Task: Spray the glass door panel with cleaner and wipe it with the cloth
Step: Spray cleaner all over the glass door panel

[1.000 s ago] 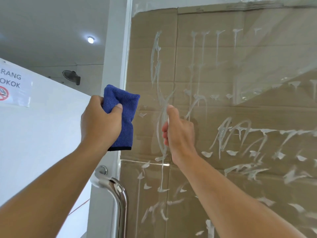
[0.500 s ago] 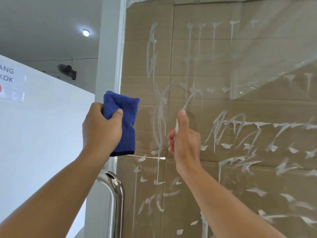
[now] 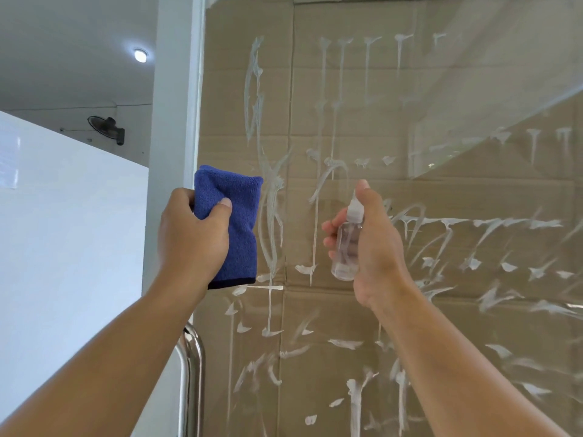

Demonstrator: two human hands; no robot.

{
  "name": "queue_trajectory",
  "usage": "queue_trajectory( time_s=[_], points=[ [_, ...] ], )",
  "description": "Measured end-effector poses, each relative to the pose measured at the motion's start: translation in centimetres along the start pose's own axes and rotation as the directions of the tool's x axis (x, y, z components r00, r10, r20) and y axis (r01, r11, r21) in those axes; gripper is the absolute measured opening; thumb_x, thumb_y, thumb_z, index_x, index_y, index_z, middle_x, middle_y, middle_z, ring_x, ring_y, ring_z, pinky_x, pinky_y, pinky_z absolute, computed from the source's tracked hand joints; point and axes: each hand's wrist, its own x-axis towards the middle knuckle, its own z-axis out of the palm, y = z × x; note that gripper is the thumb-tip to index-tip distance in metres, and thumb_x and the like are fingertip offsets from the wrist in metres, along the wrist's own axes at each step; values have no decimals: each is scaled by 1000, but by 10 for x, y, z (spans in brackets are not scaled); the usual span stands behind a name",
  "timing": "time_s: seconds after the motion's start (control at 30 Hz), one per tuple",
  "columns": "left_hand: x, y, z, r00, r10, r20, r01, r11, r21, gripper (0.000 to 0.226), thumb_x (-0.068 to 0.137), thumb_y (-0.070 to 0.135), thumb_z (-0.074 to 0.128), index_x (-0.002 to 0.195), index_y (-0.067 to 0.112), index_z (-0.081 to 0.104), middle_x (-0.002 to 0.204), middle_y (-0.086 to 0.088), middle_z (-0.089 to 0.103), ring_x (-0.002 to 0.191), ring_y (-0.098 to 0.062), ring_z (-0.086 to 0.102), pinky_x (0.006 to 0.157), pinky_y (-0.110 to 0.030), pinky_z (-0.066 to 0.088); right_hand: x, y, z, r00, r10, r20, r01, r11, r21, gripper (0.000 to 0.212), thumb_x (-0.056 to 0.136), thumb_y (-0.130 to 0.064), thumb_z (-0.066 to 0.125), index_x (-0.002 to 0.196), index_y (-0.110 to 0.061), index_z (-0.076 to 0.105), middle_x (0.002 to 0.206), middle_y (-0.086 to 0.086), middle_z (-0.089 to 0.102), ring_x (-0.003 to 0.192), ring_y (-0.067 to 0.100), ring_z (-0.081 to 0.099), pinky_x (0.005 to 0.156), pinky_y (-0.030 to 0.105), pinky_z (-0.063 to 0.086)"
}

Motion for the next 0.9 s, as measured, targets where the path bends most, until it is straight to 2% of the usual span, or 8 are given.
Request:
queue_trajectory(
  time_s=[0.2, 0.4, 0.6, 0.7, 0.9],
  points=[
    [-5, 9, 13, 1000, 17, 5, -17, 1000, -15, 21, 92, 33, 61, 102, 17, 53, 87, 9, 57, 76, -11, 55, 63, -30, 41, 2, -8, -10, 999, 24, -22, -25, 999, -29, 61, 93, -63, 51, 57, -15, 54, 57, 4, 53, 51, 17, 47, 56, 31, 43],
    [-10, 15, 21, 1000, 25, 5, -25, 1000, -18, 19, 93, 32, 61, 101, 18, 54, 86, 9, 58, 75, -9, 55, 59, -30, 39, 9, -11, -16, 998, 13, -67, -17, 999, -47, 53, 94, -51, 52, 57, -13, 52, 57, 5, 51, 47, 15, 45, 46, 27, 40],
    [-11, 20, 28, 1000, 28, 9, -27, 998, -53, 18, 92, 32, 62, 99, 18, 54, 86, 10, 57, 75, -11, 55, 61, -31, 40, 20, -17, -25, 993, -25, -116, 24, 1000, -9, 51, 94, -41, 53, 51, -14, 51, 53, 5, 49, 47, 15, 44, 47, 30, 37],
    [-11, 23, 34, 999, 31, 13, -30, 997, -66, 17, 92, 32, 62, 99, 19, 54, 86, 9, 58, 76, -11, 55, 64, -33, 41, 24, -21, -33, 990, -39, -135, 41, 999, 13, 54, 96, -49, 52, 55, -13, 52, 54, 4, 51, 48, 14, 46, 47, 29, 39],
    [-16, 29, 47, 999, 25, 32, -22, 996, -84, 17, 91, 34, 62, 99, 21, 55, 85, 11, 59, 75, -11, 57, 64, -33, 43, 31, -31, -52, 973, -103, -208, 95, 994, -48, 51, 96, -43, 51, 54, -14, 52, 50, 3, 51, 47, 15, 45, 49, 31, 40]
  ],
)
